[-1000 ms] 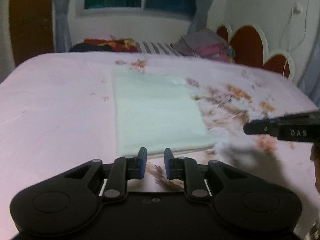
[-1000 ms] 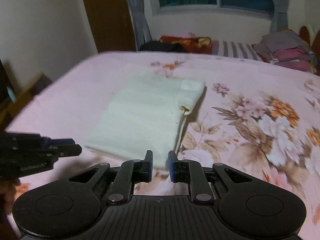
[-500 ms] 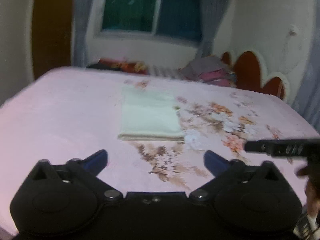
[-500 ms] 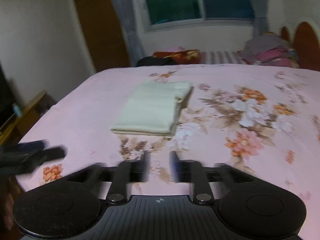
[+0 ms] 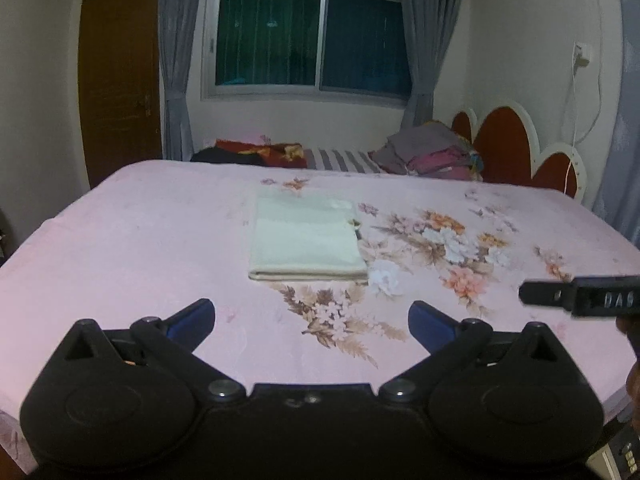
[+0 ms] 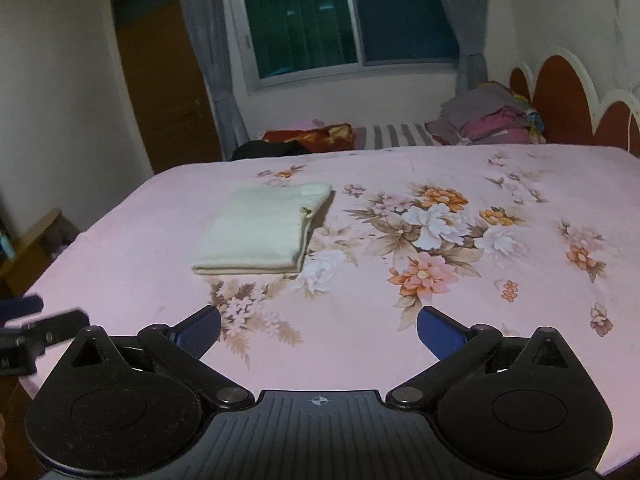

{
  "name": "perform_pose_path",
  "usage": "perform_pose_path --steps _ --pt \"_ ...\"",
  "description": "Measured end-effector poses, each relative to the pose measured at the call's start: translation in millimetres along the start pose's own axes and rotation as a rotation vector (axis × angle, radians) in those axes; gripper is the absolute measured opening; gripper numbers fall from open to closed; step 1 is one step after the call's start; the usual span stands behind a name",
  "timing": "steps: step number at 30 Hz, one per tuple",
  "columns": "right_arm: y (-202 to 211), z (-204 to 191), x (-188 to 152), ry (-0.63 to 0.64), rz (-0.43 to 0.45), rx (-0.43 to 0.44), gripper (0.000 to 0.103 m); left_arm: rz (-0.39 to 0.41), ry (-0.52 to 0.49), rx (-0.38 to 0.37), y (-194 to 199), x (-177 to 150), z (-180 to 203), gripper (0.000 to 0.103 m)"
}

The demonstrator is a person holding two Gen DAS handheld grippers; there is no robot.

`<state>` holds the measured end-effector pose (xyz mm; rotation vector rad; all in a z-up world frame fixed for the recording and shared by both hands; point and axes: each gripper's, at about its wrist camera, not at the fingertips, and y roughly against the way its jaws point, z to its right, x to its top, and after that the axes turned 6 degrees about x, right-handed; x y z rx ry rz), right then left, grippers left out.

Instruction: Fold small clothes

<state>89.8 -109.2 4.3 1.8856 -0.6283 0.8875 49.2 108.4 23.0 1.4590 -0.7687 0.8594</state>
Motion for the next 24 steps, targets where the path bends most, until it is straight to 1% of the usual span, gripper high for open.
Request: perform_pose_path --steps 7,20,24 --pt "10.0 -13.4 -2.4 0.042 0.004 0.004 0.103 0.014 0.011 -0.011 5.0 2.4 -0.4 0.103" --pt "15.8 -18.9 2.0 0.065 0.012 0.004 0.103 0.033 0.024 -0.023 6.2 6.7 -4.2 0.103" --pt "18.1 -18.8 2.8 0.069 0.017 -0.012 0.103 0.035 0.03 -0.027 6.4 7.7 -6.0 0.103"
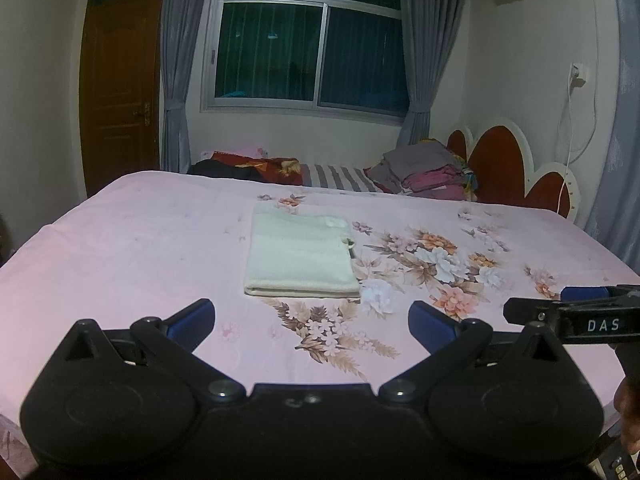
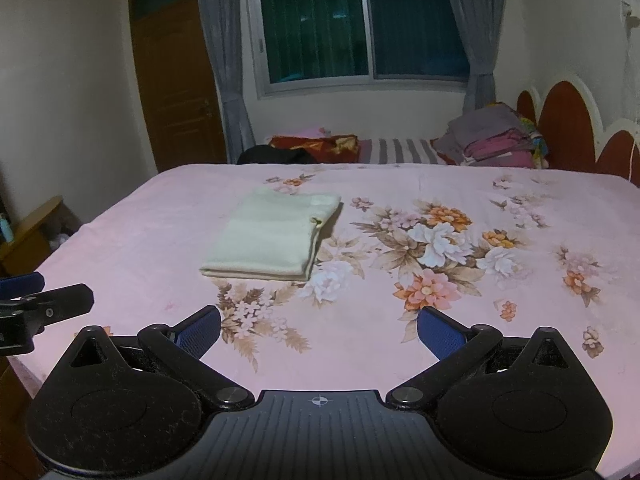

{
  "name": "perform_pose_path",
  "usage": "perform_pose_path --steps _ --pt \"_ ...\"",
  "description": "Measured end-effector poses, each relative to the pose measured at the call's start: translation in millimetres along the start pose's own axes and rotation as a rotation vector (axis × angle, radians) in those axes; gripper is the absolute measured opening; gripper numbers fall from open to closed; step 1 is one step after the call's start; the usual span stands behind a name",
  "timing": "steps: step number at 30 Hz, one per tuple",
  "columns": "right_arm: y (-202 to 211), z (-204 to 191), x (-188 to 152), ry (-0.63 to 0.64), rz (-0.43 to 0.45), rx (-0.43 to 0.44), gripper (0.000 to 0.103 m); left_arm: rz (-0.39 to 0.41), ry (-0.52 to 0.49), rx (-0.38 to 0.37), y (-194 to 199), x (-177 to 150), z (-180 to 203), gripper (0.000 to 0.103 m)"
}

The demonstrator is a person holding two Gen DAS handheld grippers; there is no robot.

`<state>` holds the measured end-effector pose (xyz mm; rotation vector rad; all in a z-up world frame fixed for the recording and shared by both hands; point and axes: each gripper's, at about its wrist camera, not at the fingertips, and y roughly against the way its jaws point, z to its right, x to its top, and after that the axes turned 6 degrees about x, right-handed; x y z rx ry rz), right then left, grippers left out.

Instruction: Fold small clothes

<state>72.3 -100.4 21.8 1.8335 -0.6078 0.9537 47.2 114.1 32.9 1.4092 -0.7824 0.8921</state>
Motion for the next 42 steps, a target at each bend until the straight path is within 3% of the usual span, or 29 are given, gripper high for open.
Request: perform_pose_path --steps 42 --pt "12.7 -5.8 9.6 0.025 0.014 0.007 0.103 0.029 -0.019 -0.002 2.0 4.1 -4.5 0.103"
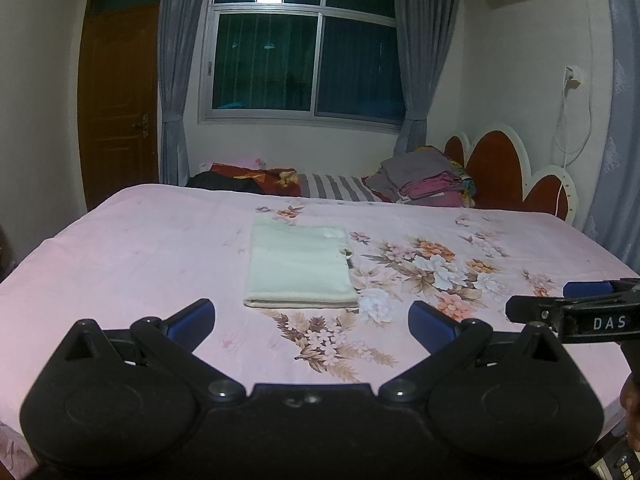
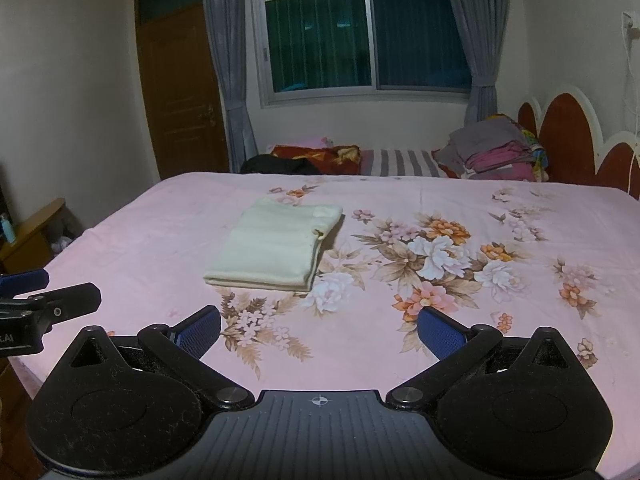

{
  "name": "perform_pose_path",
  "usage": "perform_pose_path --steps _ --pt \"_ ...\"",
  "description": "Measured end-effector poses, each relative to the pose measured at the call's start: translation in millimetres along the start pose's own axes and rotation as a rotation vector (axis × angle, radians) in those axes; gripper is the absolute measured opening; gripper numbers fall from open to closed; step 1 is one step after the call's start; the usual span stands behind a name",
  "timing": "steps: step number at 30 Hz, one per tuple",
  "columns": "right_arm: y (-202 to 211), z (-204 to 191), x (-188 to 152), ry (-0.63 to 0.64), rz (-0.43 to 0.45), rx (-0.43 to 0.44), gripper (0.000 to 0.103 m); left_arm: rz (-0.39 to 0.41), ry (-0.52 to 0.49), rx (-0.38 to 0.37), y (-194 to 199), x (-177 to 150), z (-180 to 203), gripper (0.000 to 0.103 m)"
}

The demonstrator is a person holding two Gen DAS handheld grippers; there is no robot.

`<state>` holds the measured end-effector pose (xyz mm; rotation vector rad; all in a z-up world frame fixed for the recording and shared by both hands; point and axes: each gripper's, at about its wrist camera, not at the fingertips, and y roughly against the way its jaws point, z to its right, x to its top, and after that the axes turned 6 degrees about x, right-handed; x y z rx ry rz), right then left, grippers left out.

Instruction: Fold small clothes

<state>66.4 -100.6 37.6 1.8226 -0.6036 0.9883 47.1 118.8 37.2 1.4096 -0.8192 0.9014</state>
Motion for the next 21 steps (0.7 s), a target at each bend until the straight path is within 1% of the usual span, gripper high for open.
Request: perform_pose_path --steps 21 --pt "0.4 2.2 2.1 0.0 0.0 0.008 0.103 0.001 -0.007 0.012 -0.4 1.3 -0.2 0.103"
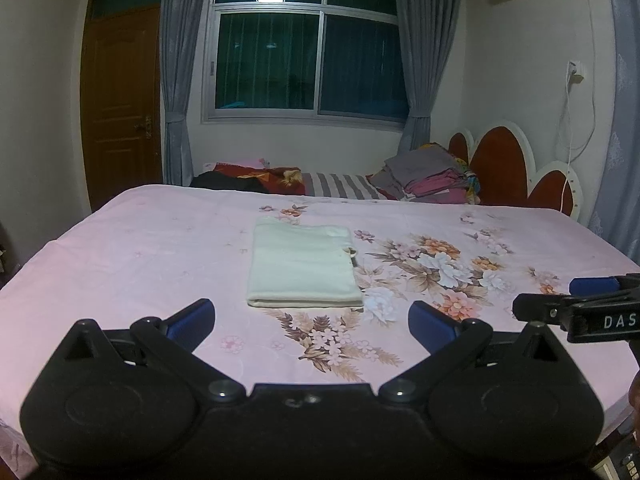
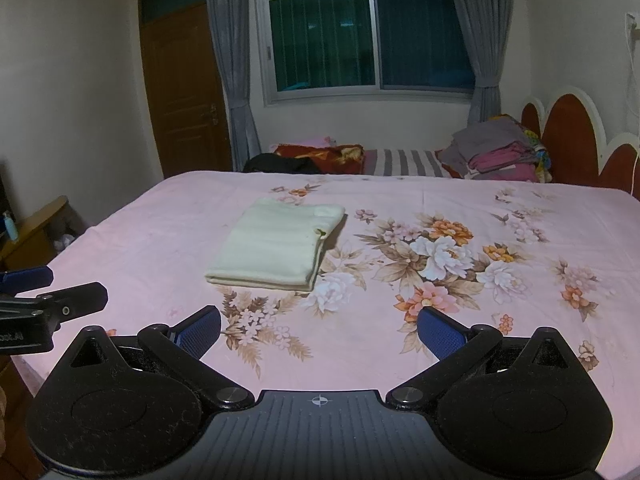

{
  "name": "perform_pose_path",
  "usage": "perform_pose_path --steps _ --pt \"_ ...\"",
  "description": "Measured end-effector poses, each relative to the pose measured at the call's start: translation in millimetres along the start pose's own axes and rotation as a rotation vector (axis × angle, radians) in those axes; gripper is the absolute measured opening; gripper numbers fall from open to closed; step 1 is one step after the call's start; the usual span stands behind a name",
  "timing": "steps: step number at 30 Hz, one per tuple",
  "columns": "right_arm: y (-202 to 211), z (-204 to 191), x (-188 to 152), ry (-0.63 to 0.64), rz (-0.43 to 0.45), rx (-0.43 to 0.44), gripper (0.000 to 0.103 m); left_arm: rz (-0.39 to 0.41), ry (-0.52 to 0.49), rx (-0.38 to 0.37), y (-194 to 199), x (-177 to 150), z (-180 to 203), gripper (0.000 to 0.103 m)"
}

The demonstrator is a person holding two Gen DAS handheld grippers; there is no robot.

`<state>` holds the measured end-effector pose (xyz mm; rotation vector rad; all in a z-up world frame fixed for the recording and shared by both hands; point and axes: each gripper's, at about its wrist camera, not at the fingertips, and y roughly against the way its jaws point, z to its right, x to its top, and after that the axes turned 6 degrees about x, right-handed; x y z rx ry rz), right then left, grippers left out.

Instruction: Fold small clothes

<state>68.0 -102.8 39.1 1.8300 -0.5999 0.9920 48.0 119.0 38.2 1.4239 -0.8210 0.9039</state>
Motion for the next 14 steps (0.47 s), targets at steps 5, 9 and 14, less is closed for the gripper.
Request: perform_pose_path --steps 5,9,14 --pt "-0.3 0.8 0.3 0.003 0.001 0.001 0.103 0.0 -0.007 0.005 -1.7 -0.3 -1.1 0.103" --pt "-0.3 1.2 0.4 0.002 0.001 0.001 0.103 0.013 -0.005 -0.006 -2.0 0.5 -3.6 0.102" --pt "-0.4 0.9 -0.5 0.002 0.001 0.001 0.103 0.029 -0.015 0.019 -2.3 1.9 -4.8 0.103"
